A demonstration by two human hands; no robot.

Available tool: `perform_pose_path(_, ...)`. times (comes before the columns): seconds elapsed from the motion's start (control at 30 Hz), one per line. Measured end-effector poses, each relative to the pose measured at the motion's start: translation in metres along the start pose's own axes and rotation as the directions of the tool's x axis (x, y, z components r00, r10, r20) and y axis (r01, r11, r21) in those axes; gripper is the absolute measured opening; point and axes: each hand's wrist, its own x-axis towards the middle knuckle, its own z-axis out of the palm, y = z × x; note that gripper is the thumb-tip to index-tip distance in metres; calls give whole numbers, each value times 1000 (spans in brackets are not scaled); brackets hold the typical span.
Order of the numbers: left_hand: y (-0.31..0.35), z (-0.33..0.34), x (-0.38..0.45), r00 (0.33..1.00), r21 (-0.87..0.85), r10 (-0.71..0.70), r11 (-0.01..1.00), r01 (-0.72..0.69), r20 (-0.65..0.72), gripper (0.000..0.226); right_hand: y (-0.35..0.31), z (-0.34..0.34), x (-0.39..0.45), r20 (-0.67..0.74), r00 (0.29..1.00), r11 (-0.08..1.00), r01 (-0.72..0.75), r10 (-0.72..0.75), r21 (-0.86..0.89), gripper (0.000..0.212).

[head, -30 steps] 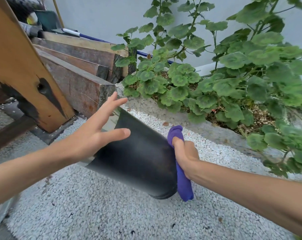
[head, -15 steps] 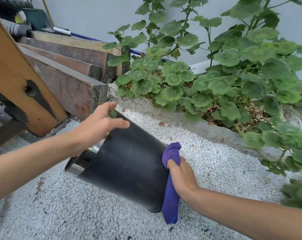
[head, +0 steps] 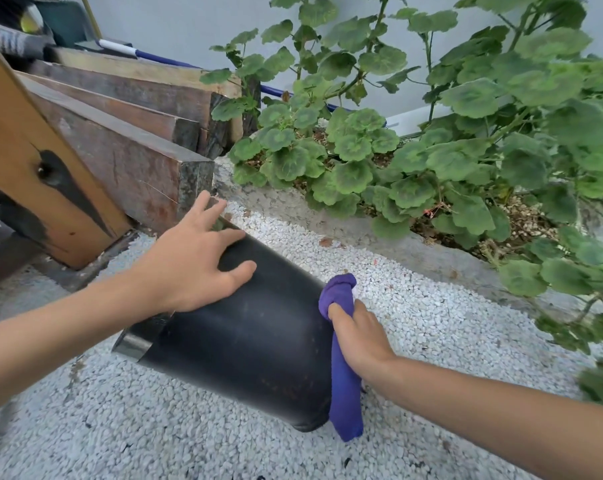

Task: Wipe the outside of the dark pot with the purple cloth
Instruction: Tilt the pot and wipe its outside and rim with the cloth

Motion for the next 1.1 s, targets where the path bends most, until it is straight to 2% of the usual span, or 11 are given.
perform_pose_path(0.07, -1, 0, -3, 999, 46, 41, 998, -40, -5, 95, -8, -5, 14, 36, 999, 1000, -21, 21, -11, 68)
perform_pose_path(0.2, -3, -2, -3, 998, 59, 58, 997, -58, 7, 93, -21, -10, 41, 99, 994, 997, -38, 45, -65, 47)
perform_pose_path(0.33, -5, -1, -3, 998, 62, 60, 996, -61, 15, 92, -31, -12, 63, 166, 983, 995, -70, 81, -74, 40)
perform_pose_path(0.47, -2, 2, -2, 998, 84, 60, 995, -60, 2, 92, -32, -5, 81, 140, 989, 991, -37, 55, -127, 55)
perform_pose_path(0.6, 2, 4, -1, 997, 115, 76, 991, -74, -12, 90, -31, -1, 85, 105, 992, 981, 84, -66, -174, 69)
perform_pose_path(0.7, 2, 4, 0, 997, 108, 79, 991, -78, -5, 90, -29, -1, 85, 89, 986, 970, 154, -139, -186, 73)
perform_pose_path(0.83, 1, 4, 0, 997, 103, 71, 992, -69, -14, 92, -29, 0, 78, 72, 985, 970, 168, -158, -175, 74)
perform_pose_path(0.9, -1, 5, 0, 998, 48, 53, 998, -52, -21, 91, -29, 1, 74, 55, 988, 974, 154, -146, -167, 72)
perform_pose_path(0.97, -3, 3, 0, 1000, -121, -3, 993, 0, -17, 88, -28, 2, 71, 70, 990, 976, 136, -125, -171, 57)
perform_pose_path(1.03, -3, -1, -2, 995, -335, -96, 937, 95, 14, 83, -27, 0, 68, 85, 993, 984, 93, -81, -152, 38)
perform_pose_path(1.1, -2, -3, -4, 984, -447, -165, 877, 175, 63, 81, -22, -1, 66, 67, 997, 995, 32, -26, -94, 35)
